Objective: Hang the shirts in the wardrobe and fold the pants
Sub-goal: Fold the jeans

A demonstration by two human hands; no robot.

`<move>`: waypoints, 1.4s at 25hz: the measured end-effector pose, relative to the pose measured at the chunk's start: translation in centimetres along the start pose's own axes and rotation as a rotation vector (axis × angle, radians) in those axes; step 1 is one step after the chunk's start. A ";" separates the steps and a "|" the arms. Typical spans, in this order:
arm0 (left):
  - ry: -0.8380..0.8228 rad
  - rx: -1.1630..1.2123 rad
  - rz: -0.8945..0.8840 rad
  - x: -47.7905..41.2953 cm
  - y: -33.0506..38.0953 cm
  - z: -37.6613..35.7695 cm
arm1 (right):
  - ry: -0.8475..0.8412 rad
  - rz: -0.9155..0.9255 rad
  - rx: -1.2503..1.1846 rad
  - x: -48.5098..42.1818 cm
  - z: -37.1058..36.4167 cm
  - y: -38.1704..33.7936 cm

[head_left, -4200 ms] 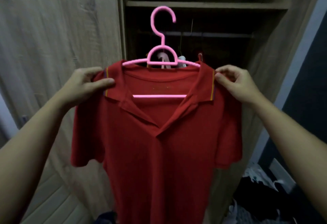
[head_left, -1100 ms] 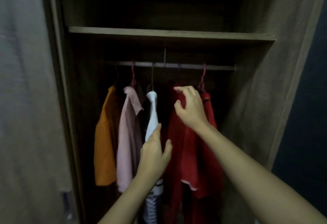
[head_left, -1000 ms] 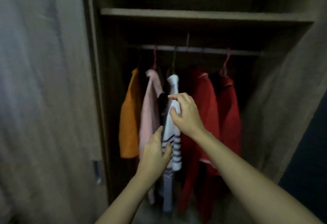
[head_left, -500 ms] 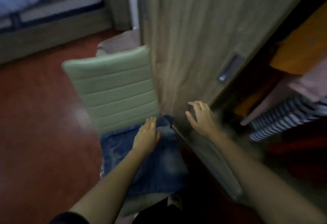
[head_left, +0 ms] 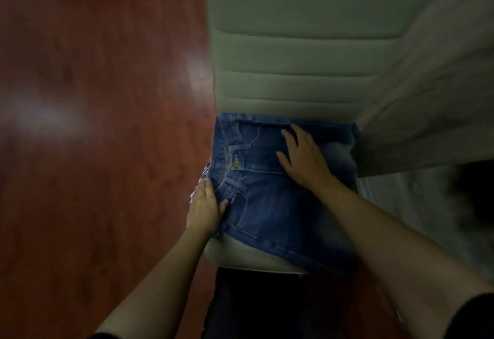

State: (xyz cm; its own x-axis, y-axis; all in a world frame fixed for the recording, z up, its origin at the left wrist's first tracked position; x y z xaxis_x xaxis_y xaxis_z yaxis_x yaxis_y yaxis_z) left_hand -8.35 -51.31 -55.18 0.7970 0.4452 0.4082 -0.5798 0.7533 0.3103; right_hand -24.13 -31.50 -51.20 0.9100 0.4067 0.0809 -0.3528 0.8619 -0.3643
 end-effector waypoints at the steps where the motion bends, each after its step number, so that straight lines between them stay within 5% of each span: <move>1: -0.008 0.023 0.046 -0.1 -1.1 -1.1 | 0.026 0.017 0.025 -1.2 -1.1 -0.3; 9: 0.158 -0.115 0.137 -1.1 -1.5 -2.7 | 0.200 0.103 0.269 -5.6 -3.9 -0.4; 17: 0.159 0.095 0.035 1.2 1.7 0.8 | 0.273 0.074 0.005 -2.8 2.3 0.1; 22: 0.005 0.274 -0.211 3.9 9.9 7.2 | 0.266 -0.030 0.104 0.3 13.4 1.4; 28: -0.062 0.406 -0.463 7.8 27.0 18.7 | 0.553 -0.284 -0.017 7.1 32.8 3.7; 35: -0.192 0.883 -0.706 17.7 43.7 37.9 | 1.172 -0.424 -0.235 14.1 58.9 0.0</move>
State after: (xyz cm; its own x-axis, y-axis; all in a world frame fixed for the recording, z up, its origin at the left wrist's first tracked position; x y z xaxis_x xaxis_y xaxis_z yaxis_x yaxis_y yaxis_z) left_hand -26.01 -28.81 -1.85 0.9968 -0.0800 0.0044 0.0093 0.1699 0.9854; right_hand -24.12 -7.88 4.57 0.6307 -0.5015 -0.5922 -0.0503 0.7350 -0.6761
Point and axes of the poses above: each hand's wrist, its own x-axis away from the middle knuckle, its own z-axis out of the back of the hand, y = z × x, the point moved 2 cm from there along -x, towards the middle knuckle, and after that the axes turned 12 degrees about y, right-handed, at the moved point
